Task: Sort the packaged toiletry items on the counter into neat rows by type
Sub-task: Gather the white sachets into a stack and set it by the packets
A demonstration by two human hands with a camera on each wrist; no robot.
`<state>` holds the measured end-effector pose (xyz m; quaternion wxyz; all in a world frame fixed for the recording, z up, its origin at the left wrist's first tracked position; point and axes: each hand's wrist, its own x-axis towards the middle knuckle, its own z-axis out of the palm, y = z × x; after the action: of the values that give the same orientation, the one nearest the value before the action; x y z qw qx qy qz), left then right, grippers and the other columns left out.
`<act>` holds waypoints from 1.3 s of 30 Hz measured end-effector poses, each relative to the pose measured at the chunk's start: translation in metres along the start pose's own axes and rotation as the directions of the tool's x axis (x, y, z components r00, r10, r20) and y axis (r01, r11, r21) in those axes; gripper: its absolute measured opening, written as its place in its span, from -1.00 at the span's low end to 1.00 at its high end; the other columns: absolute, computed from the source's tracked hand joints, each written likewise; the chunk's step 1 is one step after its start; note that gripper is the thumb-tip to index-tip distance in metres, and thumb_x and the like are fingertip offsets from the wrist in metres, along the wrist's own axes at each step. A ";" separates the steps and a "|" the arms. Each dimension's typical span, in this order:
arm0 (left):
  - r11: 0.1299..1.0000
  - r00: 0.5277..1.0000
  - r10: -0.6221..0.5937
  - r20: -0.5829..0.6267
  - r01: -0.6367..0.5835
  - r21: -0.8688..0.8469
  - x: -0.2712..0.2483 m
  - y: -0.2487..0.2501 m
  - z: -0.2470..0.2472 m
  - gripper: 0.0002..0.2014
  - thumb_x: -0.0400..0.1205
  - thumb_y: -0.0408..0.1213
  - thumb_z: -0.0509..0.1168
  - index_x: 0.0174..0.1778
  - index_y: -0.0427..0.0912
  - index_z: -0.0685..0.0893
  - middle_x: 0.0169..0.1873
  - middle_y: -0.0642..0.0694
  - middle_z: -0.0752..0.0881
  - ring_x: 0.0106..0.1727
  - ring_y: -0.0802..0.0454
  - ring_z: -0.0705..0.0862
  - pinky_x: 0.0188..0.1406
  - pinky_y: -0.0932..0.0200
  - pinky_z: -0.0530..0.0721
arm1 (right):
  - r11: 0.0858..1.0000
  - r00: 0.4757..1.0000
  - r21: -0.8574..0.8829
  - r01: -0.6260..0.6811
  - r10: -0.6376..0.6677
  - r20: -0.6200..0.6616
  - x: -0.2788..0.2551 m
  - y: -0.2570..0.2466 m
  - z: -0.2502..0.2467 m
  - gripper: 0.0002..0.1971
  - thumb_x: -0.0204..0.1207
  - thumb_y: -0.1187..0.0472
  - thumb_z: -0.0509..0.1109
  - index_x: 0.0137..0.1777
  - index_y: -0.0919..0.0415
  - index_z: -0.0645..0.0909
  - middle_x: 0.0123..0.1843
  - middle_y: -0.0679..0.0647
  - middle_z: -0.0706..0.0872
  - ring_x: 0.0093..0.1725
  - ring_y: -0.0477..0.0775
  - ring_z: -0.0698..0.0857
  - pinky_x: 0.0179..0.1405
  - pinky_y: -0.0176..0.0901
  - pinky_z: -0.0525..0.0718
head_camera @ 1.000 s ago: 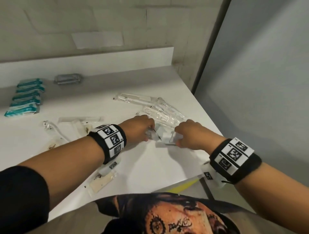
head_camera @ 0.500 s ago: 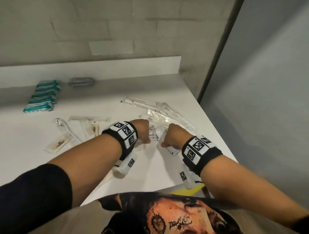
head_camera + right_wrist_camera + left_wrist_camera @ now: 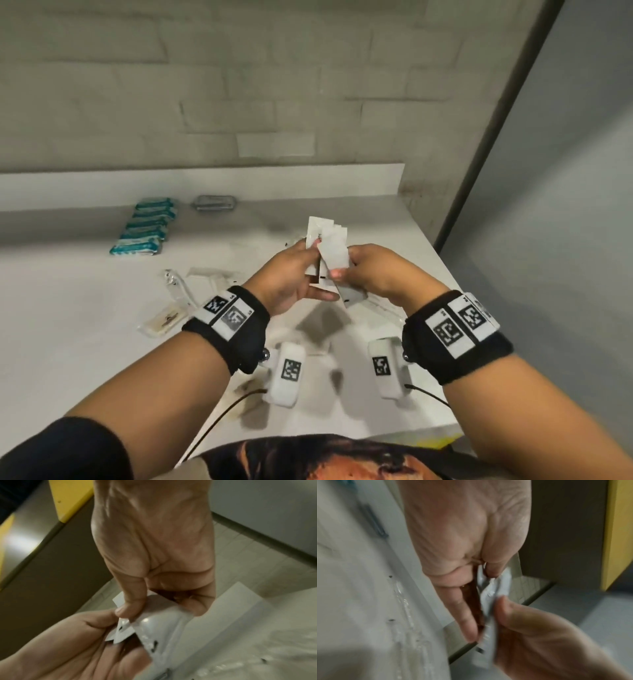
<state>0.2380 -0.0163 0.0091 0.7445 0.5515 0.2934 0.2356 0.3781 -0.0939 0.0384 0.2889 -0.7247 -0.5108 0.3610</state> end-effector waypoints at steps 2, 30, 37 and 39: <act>0.995 0.999 0.044 -0.005 -0.044 -0.085 -0.008 0.006 -0.008 -0.68 0.76 -0.16 0.09 0.38 -0.16 0.55 0.09 -0.22 0.74 -0.10 -0.15 0.76 -0.14 -0.14 0.80 | 0.999 0.998 -0.015 0.040 -0.040 -0.040 0.008 -0.015 0.007 -0.87 0.44 0.21 0.55 -0.14 0.11 0.63 -0.21 0.02 0.74 -0.18 0.08 0.72 -0.16 -0.13 0.68; 0.974 0.979 0.076 -0.191 -0.114 -0.196 -0.049 0.035 -0.154 -0.84 0.68 -0.25 0.27 0.11 -0.20 0.65 -0.14 -0.10 0.77 -0.20 -0.01 0.81 -0.21 0.08 0.82 | 0.950 0.855 -0.004 0.314 -0.284 -0.434 0.053 -0.092 0.102 -0.68 0.42 0.25 0.55 -0.31 0.07 0.40 -0.24 -0.01 0.58 -0.32 -0.13 0.58 -0.30 -0.44 0.50; 0.973 0.992 0.092 -0.082 -0.107 -0.207 -0.053 0.034 -0.163 -0.82 0.66 -0.30 0.26 0.12 -0.24 0.68 -0.06 -0.18 0.80 -0.13 -0.04 0.79 -0.17 0.12 0.82 | 0.934 0.880 -0.023 0.358 -0.345 -0.328 0.051 -0.092 0.124 -0.71 0.33 0.25 0.62 -0.13 0.02 0.55 -0.10 -0.15 0.54 -0.08 -0.22 0.59 -0.06 -0.40 0.49; 0.972 0.994 0.079 -0.075 -0.094 -0.217 -0.054 0.033 -0.165 -0.82 0.66 -0.31 0.27 0.13 -0.22 0.68 -0.05 -0.16 0.81 -0.12 -0.01 0.80 -0.21 0.14 0.82 | 0.949 0.923 0.139 0.284 -0.231 -0.307 0.051 -0.091 0.126 -0.57 0.33 0.29 0.62 0.05 -0.07 0.50 -0.15 -0.06 0.61 -0.14 -0.11 0.63 -0.14 -0.29 0.55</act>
<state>0.0835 0.0690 0.0137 0.7799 0.4700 0.2656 0.3167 0.2377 -0.0107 0.0265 0.4694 -0.6664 -0.5198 0.2557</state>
